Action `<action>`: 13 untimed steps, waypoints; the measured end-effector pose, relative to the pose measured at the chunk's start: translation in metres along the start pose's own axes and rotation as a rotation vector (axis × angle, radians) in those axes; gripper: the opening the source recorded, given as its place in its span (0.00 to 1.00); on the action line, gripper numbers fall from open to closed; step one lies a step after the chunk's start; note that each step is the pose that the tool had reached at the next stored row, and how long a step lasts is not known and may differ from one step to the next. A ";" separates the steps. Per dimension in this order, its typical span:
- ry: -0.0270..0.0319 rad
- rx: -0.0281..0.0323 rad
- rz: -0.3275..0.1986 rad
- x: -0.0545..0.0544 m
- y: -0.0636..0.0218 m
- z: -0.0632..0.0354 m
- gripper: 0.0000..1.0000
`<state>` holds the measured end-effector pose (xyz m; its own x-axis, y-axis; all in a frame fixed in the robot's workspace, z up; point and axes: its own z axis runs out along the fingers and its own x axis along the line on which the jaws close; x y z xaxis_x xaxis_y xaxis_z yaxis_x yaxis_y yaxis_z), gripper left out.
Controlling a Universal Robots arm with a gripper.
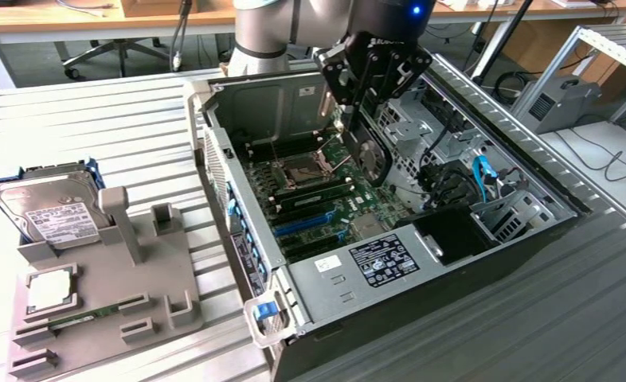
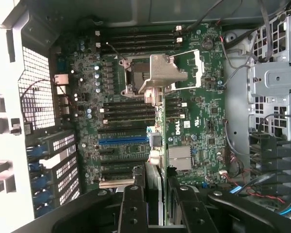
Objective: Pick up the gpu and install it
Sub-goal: 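Pick up the gpu and move the gpu toward the slot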
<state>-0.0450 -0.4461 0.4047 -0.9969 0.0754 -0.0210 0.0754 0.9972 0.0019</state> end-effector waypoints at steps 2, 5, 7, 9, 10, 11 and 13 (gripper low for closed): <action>0.0000 0.0001 0.000 0.000 0.0028 0.0004 0.28; 0.0001 0.0003 0.000 -0.001 0.0071 0.0012 0.28; 0.0001 0.0004 0.000 -0.001 0.0097 0.0018 0.28; 0.0001 0.0003 0.000 -0.001 0.0122 0.0026 0.28; 0.0001 0.0003 0.000 -0.002 0.0133 0.0030 0.28; 0.0001 0.0002 0.000 -0.002 0.0145 0.0035 0.28; 0.0001 0.0003 0.000 -0.003 0.0168 0.0046 0.28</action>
<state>-0.0411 -0.4295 0.4001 -0.9969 0.0754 -0.0209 0.0754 0.9972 0.0015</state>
